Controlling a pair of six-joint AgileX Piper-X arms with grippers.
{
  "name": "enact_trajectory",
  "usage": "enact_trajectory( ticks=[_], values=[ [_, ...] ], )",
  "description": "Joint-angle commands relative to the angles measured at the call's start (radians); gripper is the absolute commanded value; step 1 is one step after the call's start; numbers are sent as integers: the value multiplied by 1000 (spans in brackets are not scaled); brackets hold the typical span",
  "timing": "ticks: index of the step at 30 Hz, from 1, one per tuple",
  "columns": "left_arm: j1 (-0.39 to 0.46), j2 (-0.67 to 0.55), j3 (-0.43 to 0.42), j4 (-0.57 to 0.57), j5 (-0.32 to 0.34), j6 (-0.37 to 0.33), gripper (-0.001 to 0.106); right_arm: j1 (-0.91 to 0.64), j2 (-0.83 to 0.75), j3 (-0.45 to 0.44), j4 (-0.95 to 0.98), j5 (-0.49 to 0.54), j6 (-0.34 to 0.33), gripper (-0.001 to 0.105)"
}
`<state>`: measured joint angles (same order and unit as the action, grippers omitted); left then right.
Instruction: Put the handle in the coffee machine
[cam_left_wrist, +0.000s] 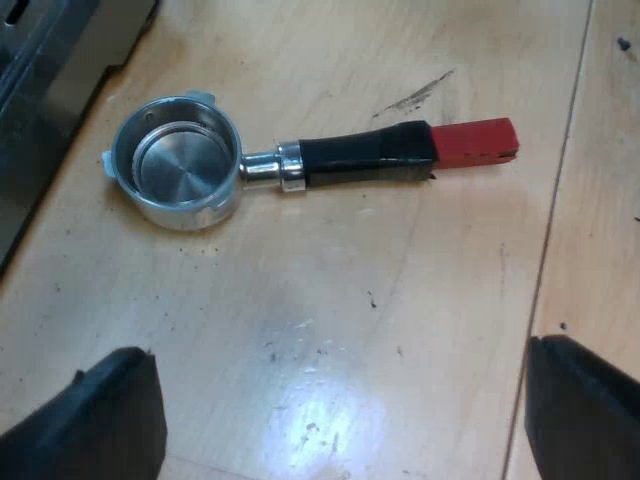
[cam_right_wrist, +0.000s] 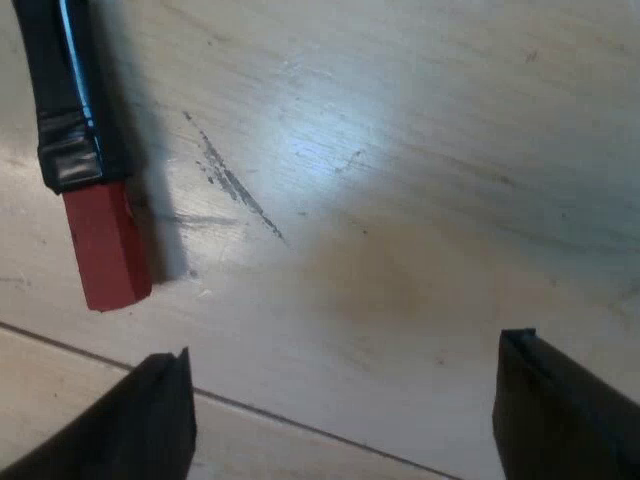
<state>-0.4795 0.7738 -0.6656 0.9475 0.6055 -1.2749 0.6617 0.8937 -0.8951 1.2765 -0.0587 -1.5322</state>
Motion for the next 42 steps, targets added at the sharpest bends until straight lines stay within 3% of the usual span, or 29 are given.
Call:
enact_trajectory(
  ticks=[1, 5, 8, 9, 14, 18, 25, 29, 42],
  values=[
    [-6, 3, 17, -47, -1, 2, 75, 10, 35, -10, -22, 4, 11, 59],
    [-28, 3, 32, -68, 3, 2, 75, 21, 72, -10, -66, 4, 29, 54],
    [-81, 3, 33, -78, -2, 2, 75, 34, 94, -10, -89, 4, 49, 44],
    [-99, 3, 33, -86, -6, 2, 75, 50, 108, -10, -98, 4, 53, 33],
    [-119, 3, 35, -93, -12, 2, 75, 118, 144, -10, -127, 4, 56, 0],
    [-119, 3, 61, -95, -12, -1, 75, 176, 177, -7, -176, 29, 124, 0],
    [-119, 3, 122, -95, -9, -25, 75, 216, 251, -7, -205, 70, 141, 0],
    [-119, 3, 139, -142, -36, -28, 75, 216, 320, -7, -202, 70, 210, 0],
    [-119, 3, 139, -190, -51, -28, 75, 216, 501, -7, -284, 70, 213, 0]
  ],
)
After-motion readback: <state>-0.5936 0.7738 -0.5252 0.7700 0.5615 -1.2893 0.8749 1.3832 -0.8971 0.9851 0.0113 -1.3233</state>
